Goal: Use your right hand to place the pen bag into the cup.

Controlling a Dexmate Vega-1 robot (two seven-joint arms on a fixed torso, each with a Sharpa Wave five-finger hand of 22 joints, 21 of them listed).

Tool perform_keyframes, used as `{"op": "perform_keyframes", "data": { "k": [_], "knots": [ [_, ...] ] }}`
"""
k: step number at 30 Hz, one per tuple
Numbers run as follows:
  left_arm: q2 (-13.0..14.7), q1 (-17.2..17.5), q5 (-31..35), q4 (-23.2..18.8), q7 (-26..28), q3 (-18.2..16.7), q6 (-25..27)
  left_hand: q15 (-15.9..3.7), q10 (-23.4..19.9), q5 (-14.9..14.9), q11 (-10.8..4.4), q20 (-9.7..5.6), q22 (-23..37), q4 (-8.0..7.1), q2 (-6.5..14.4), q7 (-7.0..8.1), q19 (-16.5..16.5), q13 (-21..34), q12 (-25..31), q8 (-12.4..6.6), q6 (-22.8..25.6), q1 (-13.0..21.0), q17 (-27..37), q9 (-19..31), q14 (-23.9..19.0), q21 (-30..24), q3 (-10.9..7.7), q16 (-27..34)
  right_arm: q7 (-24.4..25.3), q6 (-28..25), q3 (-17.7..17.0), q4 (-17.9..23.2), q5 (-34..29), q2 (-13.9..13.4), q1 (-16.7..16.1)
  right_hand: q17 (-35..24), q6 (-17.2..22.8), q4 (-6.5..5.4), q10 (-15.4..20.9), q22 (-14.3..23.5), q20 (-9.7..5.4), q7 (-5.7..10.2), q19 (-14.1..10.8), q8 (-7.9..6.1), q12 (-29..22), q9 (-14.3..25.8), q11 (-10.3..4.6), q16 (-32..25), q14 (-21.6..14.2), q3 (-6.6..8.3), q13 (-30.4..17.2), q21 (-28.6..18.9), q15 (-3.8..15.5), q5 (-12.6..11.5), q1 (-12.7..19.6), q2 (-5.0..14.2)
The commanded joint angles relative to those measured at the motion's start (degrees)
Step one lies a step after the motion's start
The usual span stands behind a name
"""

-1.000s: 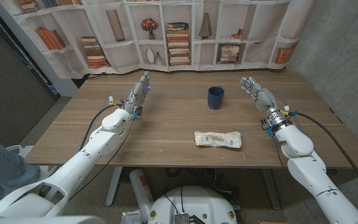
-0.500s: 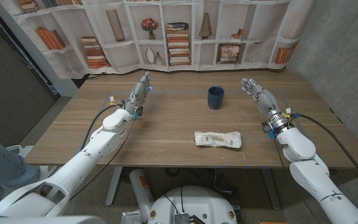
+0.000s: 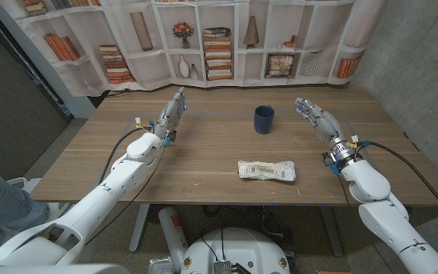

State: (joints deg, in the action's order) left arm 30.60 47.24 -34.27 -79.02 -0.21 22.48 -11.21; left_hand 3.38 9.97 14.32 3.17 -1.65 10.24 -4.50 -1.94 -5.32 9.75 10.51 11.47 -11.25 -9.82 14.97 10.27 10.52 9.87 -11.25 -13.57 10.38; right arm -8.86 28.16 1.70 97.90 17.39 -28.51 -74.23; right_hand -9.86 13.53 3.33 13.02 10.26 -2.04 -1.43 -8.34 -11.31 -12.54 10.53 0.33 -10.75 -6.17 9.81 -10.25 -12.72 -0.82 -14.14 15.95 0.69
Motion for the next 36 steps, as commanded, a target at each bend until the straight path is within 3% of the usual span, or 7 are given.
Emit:
{"op": "perform_keyframes", "data": {
  "k": [1, 36],
  "knots": [
    [0.14, -0.09, 0.47, -0.57, 0.28, 0.39, 0.84, -0.31, 0.87, -0.15, -0.18, 0.41, 0.21, 0.28, -0.13, 0.09, 6.73, 0.18, 0.27, -0.17, -0.18, 0.71, 0.09, 0.28, 4.53, -0.28, 0.15, 0.32, 0.55, 1.5, 0.45, 1.32, -0.21, -1.74, -1.46, -0.2, -0.04, 0.5, 0.21, 0.15, -1.42, 0.38, -0.53, -0.03, 0.02, 0.16, -0.14, 0.16, -0.36, 0.16, -0.13, 0.19, 0.03, 0.34, 0.73, 0.17],
    [-0.29, -2.12, 0.78, 1.22, -0.62, 0.83, 0.88, -0.33, 0.78, -0.44, -0.2, 0.66, 0.23, 0.34, 0.11, 0.13, 6.89, 0.18, 0.27, -0.14, -0.1, 0.99, 0.11, 0.29, 4.43, -0.26, 0.4, 0.35, 7.08, 5.12, 3.07, 3.39, -5.14, -5.26, -3.43, -0.23, 0.08, 1.07, 0.48, 0.16, -1.35, 0.48, -0.79, 0.05, 0.13, 0.17, -0.18, 0.25, -0.44, 0.11, -0.15, 0.49, -0.02, 0.58, 1.22, 0.05]
  ]
}}
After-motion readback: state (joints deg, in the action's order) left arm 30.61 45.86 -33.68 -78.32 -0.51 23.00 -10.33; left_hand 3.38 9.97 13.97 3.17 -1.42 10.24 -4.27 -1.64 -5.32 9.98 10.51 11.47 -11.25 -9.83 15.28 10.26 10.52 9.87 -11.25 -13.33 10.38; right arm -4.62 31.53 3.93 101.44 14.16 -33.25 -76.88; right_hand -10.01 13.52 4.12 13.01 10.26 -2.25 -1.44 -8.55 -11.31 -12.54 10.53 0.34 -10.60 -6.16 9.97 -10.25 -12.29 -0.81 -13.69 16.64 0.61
